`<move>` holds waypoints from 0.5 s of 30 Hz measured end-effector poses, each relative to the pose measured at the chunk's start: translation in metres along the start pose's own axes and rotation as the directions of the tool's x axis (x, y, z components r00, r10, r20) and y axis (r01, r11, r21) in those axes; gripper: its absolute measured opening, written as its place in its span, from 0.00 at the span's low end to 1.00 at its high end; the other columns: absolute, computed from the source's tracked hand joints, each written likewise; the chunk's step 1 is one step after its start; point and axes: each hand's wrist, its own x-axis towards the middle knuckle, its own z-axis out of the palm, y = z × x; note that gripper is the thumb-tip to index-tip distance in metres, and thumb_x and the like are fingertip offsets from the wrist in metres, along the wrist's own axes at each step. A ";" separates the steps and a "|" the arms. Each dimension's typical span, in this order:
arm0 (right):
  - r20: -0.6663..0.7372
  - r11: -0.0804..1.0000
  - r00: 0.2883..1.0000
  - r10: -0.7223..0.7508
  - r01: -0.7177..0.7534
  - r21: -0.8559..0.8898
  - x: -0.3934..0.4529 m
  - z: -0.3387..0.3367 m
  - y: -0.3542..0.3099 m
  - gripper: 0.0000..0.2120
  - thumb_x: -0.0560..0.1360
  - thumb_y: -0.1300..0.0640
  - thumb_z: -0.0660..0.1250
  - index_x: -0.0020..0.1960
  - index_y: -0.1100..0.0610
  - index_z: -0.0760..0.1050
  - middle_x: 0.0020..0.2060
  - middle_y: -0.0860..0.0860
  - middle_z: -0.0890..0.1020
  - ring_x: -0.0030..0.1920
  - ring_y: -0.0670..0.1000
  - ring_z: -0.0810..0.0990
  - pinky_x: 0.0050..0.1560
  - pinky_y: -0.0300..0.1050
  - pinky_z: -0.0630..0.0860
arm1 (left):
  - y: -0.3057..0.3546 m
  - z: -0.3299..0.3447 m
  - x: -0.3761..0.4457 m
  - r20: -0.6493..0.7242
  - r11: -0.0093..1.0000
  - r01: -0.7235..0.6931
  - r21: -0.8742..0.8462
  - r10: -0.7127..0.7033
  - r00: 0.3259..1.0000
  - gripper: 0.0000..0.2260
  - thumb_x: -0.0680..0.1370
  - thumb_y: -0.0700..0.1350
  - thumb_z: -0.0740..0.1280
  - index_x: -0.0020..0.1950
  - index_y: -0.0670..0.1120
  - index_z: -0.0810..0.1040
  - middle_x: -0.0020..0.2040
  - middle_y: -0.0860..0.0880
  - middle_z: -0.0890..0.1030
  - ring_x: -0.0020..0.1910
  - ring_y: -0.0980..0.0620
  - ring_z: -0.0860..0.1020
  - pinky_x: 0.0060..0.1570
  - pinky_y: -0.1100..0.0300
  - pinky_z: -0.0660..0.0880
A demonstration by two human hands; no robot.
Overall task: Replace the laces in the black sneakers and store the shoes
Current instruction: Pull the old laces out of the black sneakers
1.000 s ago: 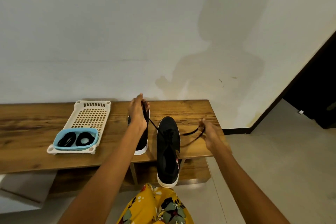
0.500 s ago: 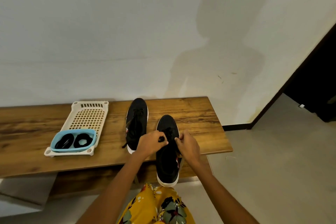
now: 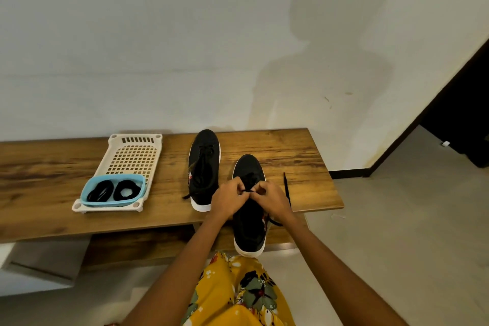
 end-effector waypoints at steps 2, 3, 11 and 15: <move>0.040 1.000 0.999 0.019 -0.019 0.017 0.003 -0.006 -0.004 0.10 0.75 0.49 0.67 0.35 0.47 0.73 0.36 0.45 0.77 0.39 0.46 0.77 0.37 0.42 0.71 | 0.000 0.003 0.001 0.012 0.987 0.103 -0.124 -0.103 0.995 0.04 0.76 0.46 0.66 0.43 0.47 0.73 0.36 0.52 0.76 0.37 0.52 0.75 0.34 0.61 0.68; 0.069 0.996 0.997 0.037 -0.042 0.079 0.005 -0.009 -0.004 0.12 0.76 0.49 0.67 0.34 0.48 0.72 0.34 0.45 0.76 0.38 0.45 0.76 0.36 0.40 0.70 | 0.000 0.004 0.002 0.023 0.969 0.165 -0.185 -0.164 0.986 0.05 0.77 0.46 0.64 0.42 0.47 0.73 0.36 0.52 0.76 0.37 0.52 0.75 0.35 0.59 0.68; 0.173 0.290 0.933 0.315 -0.268 0.919 0.017 -0.037 0.006 0.12 0.76 0.44 0.63 0.42 0.51 0.70 0.33 0.49 0.71 0.37 0.48 0.71 0.43 0.44 0.68 | 0.001 -0.019 0.006 0.231 0.171 0.349 -0.921 -0.482 0.845 0.12 0.77 0.38 0.53 0.36 0.42 0.73 0.35 0.46 0.76 0.36 0.49 0.75 0.39 0.55 0.73; 0.085 0.060 0.956 0.281 -0.106 0.993 0.032 -0.079 -0.008 0.14 0.75 0.47 0.65 0.34 0.52 0.69 0.33 0.49 0.75 0.37 0.47 0.74 0.45 0.44 0.69 | 0.012 -0.035 0.018 0.152 0.009 0.177 -0.984 -0.464 0.872 0.09 0.77 0.40 0.57 0.39 0.43 0.72 0.34 0.48 0.78 0.33 0.51 0.77 0.37 0.58 0.74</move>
